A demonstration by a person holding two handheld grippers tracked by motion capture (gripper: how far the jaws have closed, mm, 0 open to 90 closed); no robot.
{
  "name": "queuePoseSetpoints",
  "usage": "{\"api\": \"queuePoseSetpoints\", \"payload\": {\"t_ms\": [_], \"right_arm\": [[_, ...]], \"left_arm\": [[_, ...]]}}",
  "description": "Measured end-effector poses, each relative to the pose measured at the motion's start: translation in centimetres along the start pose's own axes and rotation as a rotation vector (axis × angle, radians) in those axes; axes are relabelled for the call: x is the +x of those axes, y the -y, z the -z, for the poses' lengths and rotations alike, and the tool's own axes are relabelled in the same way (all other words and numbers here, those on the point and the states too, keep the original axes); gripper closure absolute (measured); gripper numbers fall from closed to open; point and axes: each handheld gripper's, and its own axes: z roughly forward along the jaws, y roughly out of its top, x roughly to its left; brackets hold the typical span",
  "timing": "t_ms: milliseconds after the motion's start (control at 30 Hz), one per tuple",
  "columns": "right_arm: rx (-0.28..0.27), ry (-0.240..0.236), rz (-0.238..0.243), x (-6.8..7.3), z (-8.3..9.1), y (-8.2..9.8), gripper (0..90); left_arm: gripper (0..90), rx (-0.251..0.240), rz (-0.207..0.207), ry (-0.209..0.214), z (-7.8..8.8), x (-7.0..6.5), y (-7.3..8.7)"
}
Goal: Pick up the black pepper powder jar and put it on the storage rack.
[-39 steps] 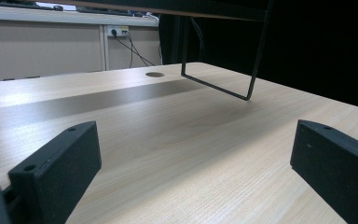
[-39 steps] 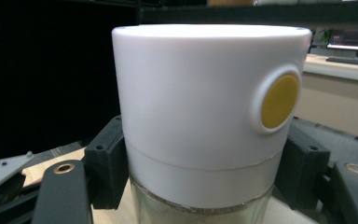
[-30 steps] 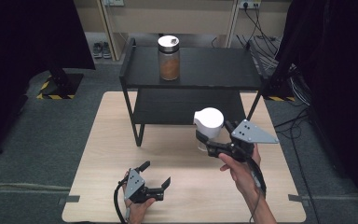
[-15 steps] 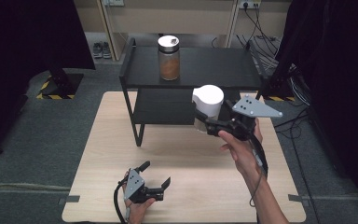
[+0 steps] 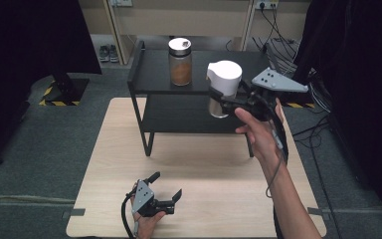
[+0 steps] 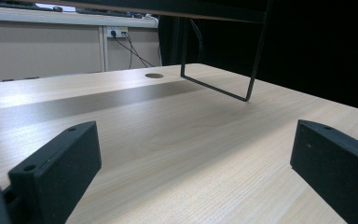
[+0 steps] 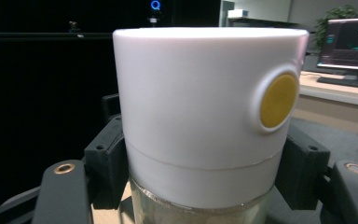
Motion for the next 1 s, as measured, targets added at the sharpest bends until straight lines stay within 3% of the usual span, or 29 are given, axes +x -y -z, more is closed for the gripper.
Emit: {"api": "queuePoseSetpoints", "payload": {"t_ms": [567,1000], "right_arm": [[0.026,0.102,-0.002,-0.7,-4.2,-3.0,30.9],[0.036,0.184,-0.016,-1.0,-7.2,-3.4,30.9]], "left_arm": [[1.1,-0.003,0.003,0.002,0.0,0.1,0.0],[1.1,-0.007,0.005,0.005,0.1,0.1,0.1]]}}
